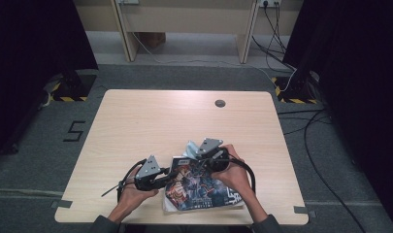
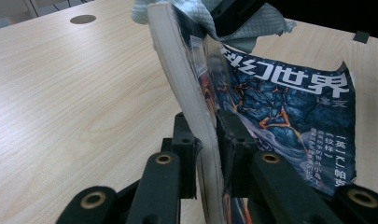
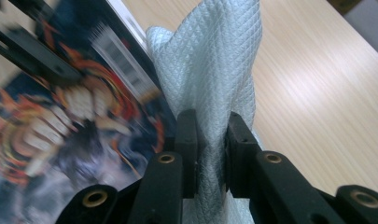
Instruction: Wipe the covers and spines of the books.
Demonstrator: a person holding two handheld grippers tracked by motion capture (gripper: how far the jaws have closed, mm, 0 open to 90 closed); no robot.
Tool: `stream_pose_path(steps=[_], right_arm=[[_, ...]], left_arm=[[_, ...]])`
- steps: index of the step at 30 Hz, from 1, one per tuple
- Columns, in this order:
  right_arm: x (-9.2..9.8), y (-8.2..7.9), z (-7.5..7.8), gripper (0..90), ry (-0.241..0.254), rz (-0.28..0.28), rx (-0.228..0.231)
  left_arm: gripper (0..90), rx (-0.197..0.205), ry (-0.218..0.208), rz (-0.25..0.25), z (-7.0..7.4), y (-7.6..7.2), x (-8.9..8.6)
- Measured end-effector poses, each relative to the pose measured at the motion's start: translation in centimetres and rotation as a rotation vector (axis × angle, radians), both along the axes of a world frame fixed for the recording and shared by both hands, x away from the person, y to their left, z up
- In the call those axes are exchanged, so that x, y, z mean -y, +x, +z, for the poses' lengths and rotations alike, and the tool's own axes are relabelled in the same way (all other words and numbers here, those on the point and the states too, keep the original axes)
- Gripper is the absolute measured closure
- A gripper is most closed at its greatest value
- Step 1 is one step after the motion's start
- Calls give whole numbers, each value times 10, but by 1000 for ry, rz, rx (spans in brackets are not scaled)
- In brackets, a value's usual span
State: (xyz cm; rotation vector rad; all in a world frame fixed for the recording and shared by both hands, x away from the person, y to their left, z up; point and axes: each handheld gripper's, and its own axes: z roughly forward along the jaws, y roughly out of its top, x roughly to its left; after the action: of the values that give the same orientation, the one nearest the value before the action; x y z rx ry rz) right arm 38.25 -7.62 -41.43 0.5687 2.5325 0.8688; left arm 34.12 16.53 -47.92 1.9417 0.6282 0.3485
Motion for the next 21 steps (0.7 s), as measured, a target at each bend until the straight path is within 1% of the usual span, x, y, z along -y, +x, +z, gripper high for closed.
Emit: stream_pose_path(steps=[1,2,3,4,7,9,10,11,13,14,15,16,17,18,19,20,21], right_arm=[[-4,-3,2,786,8,6,-3],[-8,-5,4,786,2,18,12],[-12,-8,6,786,9,25,13],[-16,-10,8,786,13,47,25],[-25,-18,11,784,25,62,35],[-29,-21,11,783,31,73,43],[-29,-20,11,783,28,86,54],[-29,-20,11,784,27,87,57],[-28,-19,10,784,33,88,51],[-25,-17,10,785,46,81,35],[-24,-17,10,786,49,67,24],[-22,-16,9,786,40,62,24],[-21,-14,8,786,27,70,32],[-19,-14,7,786,25,53,17],[-18,-11,7,787,19,65,26],[-16,-10,7,787,19,52,13],[-14,-8,6,787,12,52,13]], left_arm=[[780,1,2,-1,0,0,0],[780,3,4,-2,0,0,0],[780,2,5,-2,0,-1,0],[780,2,6,-2,0,-1,0],[781,6,12,0,0,-1,1],[780,5,11,2,0,-1,1],[780,3,10,2,-1,-1,1],[781,4,11,2,-1,-1,1],[781,7,11,2,0,-1,1],[780,10,12,-3,0,-1,1],[780,10,11,-2,0,-1,1],[780,10,13,-1,0,-1,1],[780,10,14,0,0,-2,1],[779,10,13,0,0,-2,1],[779,8,12,1,0,-2,1],[779,9,13,1,0,-1,1],[778,10,14,1,0,-1,1]])
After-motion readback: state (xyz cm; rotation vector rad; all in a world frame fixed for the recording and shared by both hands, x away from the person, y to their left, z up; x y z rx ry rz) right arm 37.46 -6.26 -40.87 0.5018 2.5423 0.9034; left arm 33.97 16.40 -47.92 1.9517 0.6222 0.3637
